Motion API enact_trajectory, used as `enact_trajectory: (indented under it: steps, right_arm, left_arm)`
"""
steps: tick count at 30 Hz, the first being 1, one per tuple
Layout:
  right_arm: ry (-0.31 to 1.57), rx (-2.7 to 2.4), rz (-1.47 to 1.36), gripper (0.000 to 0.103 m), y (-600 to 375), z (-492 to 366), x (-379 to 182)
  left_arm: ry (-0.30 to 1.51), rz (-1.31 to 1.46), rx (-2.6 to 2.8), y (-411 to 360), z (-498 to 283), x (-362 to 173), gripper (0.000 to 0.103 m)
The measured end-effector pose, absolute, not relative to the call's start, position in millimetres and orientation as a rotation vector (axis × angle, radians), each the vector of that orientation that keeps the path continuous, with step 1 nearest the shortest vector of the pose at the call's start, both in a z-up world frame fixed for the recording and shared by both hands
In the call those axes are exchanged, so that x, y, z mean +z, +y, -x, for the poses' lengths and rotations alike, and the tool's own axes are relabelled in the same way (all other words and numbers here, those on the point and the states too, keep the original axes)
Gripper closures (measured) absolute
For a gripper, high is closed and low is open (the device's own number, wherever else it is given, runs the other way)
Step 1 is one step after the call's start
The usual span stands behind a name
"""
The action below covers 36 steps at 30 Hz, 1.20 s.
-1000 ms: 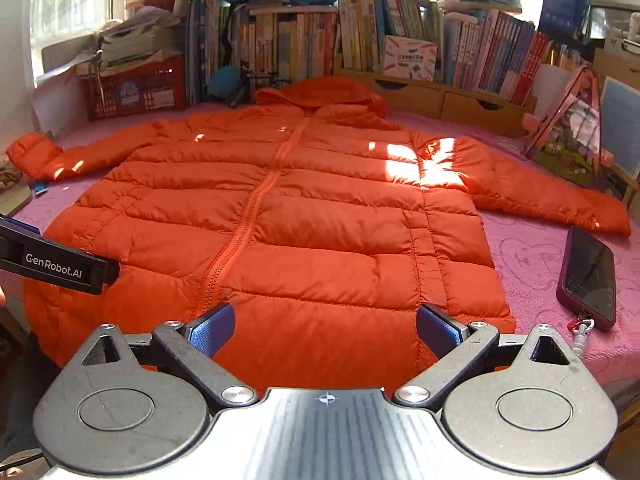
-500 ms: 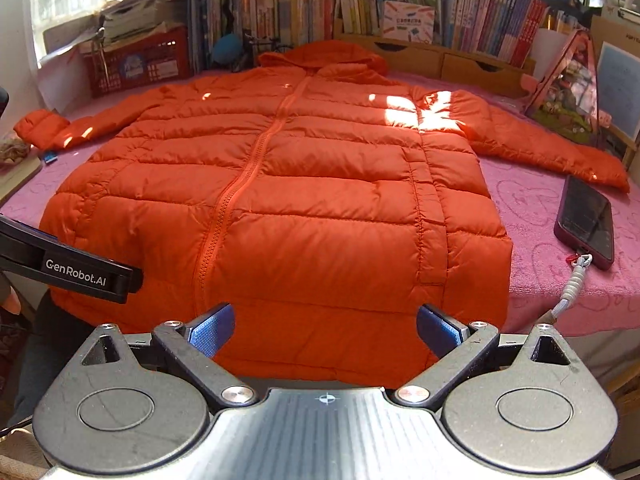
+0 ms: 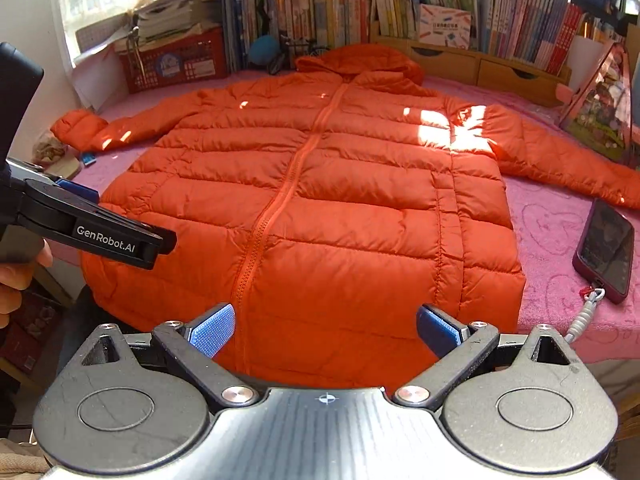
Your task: Fold clothes
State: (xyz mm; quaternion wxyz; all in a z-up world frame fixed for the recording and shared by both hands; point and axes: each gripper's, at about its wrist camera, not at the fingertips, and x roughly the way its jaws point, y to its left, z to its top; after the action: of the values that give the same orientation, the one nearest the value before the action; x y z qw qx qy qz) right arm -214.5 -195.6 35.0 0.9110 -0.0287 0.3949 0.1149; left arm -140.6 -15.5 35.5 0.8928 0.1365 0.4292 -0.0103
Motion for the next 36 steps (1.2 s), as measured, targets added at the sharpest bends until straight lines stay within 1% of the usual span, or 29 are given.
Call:
enact_trajectory:
  steps: [3,6,9,15,21,25,27,29,33,36]
  right_arm:
    - [0.733,0.222,0.084,0.002,-201,206,66]
    - [0.667,0.204,0.100,0.001,-205,202,83]
    - [0.653,0.204,0.085,0.001,-207,199,84]
    - [0.730,0.199,0.053,0.001,-209,193,59]
    - [0.766,0.147,0.017,0.001,-219,191,37]
    - [0.744,0.096,0.029,0.001,-226,186,32]
    - [0.685,0.069,0.033,0.001,-234,181,35]
    - [0.607,0.029,0.025,0.001,-249,174,41]
    - [0.457,-0.170,-0.052,0.001,-315,142,53]
    - [0.425,-0.318,-0.179,0.001,-392,107,53]
  left_arm:
    - [0.792,-0.334,-0.034,-19,137,62,0.000]
    - [0.788,-0.311,-0.058,-21,133,72,0.000]
    - [0.801,-0.291,-0.083,-23,133,70,0.000]
    - [0.876,-0.295,-0.114,-34,131,50,0.000]
    - [0.887,-0.305,-0.107,-46,127,34,0.000]
    - [0.894,-0.295,-0.100,-50,116,28,0.000]
    - [0.892,-0.276,-0.090,-47,109,28,0.000]
    - [0.879,-0.242,-0.058,-40,97,27,0.000]
    - [0.888,-0.198,0.044,-16,69,22,0.000]
    - [0.895,-0.180,0.135,3,52,13,0.000]
